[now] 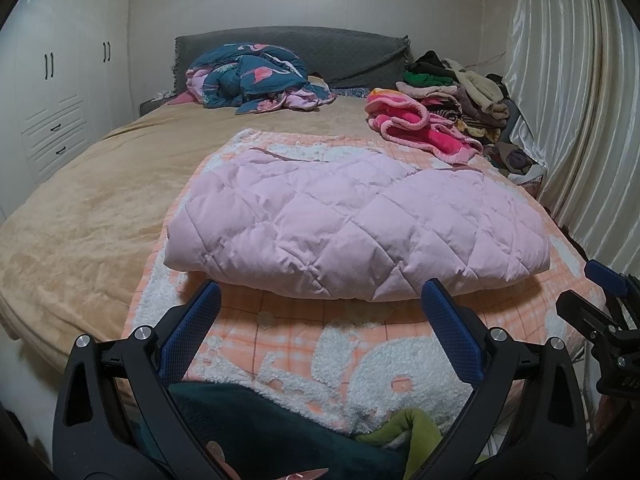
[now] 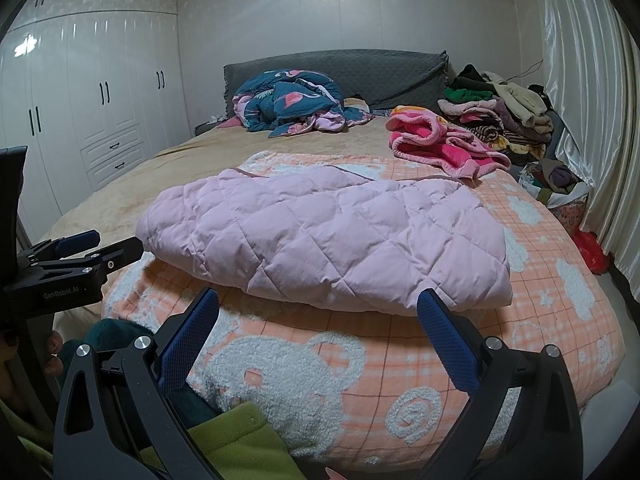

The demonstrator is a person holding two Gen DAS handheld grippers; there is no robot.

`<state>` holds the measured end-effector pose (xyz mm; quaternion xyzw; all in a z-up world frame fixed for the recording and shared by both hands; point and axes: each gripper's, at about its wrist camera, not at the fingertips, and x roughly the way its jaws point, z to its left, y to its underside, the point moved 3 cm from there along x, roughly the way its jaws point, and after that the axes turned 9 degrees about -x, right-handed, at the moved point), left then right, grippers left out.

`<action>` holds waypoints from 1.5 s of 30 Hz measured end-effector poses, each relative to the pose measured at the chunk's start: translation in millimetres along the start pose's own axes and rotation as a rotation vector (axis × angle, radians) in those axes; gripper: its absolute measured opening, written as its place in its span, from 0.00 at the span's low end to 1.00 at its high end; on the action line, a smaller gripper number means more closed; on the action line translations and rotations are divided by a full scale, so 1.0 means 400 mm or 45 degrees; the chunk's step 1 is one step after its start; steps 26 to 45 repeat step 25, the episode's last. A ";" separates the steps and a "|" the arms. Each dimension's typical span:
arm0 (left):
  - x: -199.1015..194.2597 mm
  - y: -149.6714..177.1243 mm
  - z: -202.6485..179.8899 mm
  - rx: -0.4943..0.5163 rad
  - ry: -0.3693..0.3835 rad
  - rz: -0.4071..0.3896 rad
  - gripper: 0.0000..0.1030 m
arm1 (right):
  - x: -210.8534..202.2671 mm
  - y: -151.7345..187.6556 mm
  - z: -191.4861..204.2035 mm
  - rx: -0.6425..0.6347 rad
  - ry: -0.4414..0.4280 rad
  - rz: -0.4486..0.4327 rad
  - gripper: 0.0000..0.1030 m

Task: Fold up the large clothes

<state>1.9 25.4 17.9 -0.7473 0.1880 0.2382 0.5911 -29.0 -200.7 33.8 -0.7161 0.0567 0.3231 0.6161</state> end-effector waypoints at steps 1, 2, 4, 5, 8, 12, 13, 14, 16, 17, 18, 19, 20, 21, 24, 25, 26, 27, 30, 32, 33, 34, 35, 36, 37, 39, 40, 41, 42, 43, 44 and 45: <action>-0.001 0.001 0.000 0.001 0.002 -0.001 0.91 | 0.000 0.000 0.000 -0.002 0.001 0.000 0.96; -0.003 0.000 0.001 -0.002 0.012 -0.004 0.91 | 0.000 0.000 0.000 -0.002 0.002 0.001 0.96; -0.001 0.003 0.005 -0.007 0.028 0.007 0.91 | 0.001 0.000 0.001 -0.002 0.002 0.001 0.96; 0.000 0.003 0.008 -0.011 0.032 0.014 0.91 | 0.001 0.000 0.000 -0.003 0.003 0.001 0.96; 0.003 0.003 0.016 -0.014 0.040 0.027 0.91 | -0.001 0.003 -0.002 -0.001 0.006 0.000 0.96; 0.007 0.005 0.031 -0.020 0.032 0.028 0.91 | -0.008 0.008 -0.011 0.008 0.013 -0.005 0.96; 0.011 0.005 0.037 -0.024 0.022 0.034 0.91 | -0.011 0.010 -0.015 0.011 0.016 -0.008 0.96; 0.013 0.003 0.042 -0.025 0.005 0.032 0.91 | -0.011 0.010 -0.017 0.013 0.015 -0.008 0.96; 0.015 0.000 0.054 -0.029 -0.018 0.023 0.91 | -0.013 0.013 -0.025 0.024 0.020 -0.010 0.96; 0.018 -0.003 0.063 -0.037 -0.021 0.022 0.91 | -0.014 0.014 -0.034 0.036 0.023 -0.010 0.96; 0.021 -0.006 0.071 -0.047 -0.033 0.020 0.91 | -0.016 0.017 -0.048 0.058 0.026 -0.011 0.96; 0.026 -0.011 0.083 -0.061 -0.045 0.019 0.91 | -0.017 0.019 -0.069 0.085 0.034 -0.014 0.96; 0.042 -0.019 0.105 -0.083 -0.063 0.028 0.91 | -0.018 0.021 -0.087 0.104 0.049 -0.018 0.96; 0.057 -0.026 0.122 -0.094 -0.081 0.039 0.91 | -0.020 0.027 -0.116 0.135 0.071 -0.025 0.96; 0.130 -0.068 0.229 -0.157 -0.192 0.074 0.91 | -0.007 0.090 -0.314 0.348 0.231 0.030 0.96; 0.158 -0.089 0.283 -0.187 -0.263 0.077 0.91 | -0.006 0.129 -0.402 0.428 0.326 0.059 0.96; 0.158 -0.089 0.283 -0.187 -0.263 0.077 0.91 | -0.006 0.129 -0.402 0.428 0.326 0.059 0.96; 0.158 -0.089 0.283 -0.187 -0.263 0.077 0.91 | -0.006 0.129 -0.402 0.428 0.326 0.059 0.96; 0.158 -0.089 0.283 -0.187 -0.263 0.077 0.91 | -0.006 0.129 -0.402 0.428 0.326 0.059 0.96; 0.158 -0.089 0.283 -0.187 -0.263 0.077 0.91 | -0.006 0.129 -0.402 0.428 0.326 0.059 0.96; 0.158 -0.089 0.283 -0.187 -0.263 0.077 0.91 | -0.006 0.129 -0.402 0.428 0.326 0.059 0.96; 0.158 -0.089 0.283 -0.187 -0.263 0.077 0.91 | -0.006 0.129 -0.402 0.428 0.326 0.059 0.96; 0.158 -0.089 0.283 -0.187 -0.263 0.077 0.91 | -0.006 0.129 -0.402 0.428 0.326 0.059 0.96; 0.158 -0.089 0.283 -0.187 -0.263 0.077 0.91 | -0.006 0.129 -0.402 0.428 0.326 0.059 0.96; 0.158 -0.089 0.283 -0.187 -0.263 0.077 0.91 | -0.006 0.129 -0.402 0.428 0.326 0.059 0.96; 0.158 -0.089 0.283 -0.187 -0.263 0.077 0.91 | -0.006 0.129 -0.402 0.428 0.326 0.059 0.96; 0.158 -0.089 0.283 -0.187 -0.263 0.077 0.91 | -0.006 0.129 -0.402 0.428 0.326 0.059 0.96; 0.158 -0.089 0.283 -0.187 -0.263 0.077 0.91 | -0.006 0.129 -0.402 0.428 0.326 0.059 0.96; 0.158 -0.089 0.283 -0.187 -0.263 0.077 0.91 | -0.006 0.129 -0.402 0.428 0.326 0.059 0.96; 0.158 -0.089 0.283 -0.187 -0.263 0.077 0.91 | -0.006 0.129 -0.402 0.428 0.326 0.059 0.96; 0.158 -0.089 0.283 -0.187 -0.263 0.077 0.91 | -0.006 0.129 -0.402 0.428 0.326 0.059 0.96; 0.158 -0.089 0.283 -0.187 -0.263 0.077 0.91 | -0.006 0.129 -0.402 0.428 0.326 0.059 0.96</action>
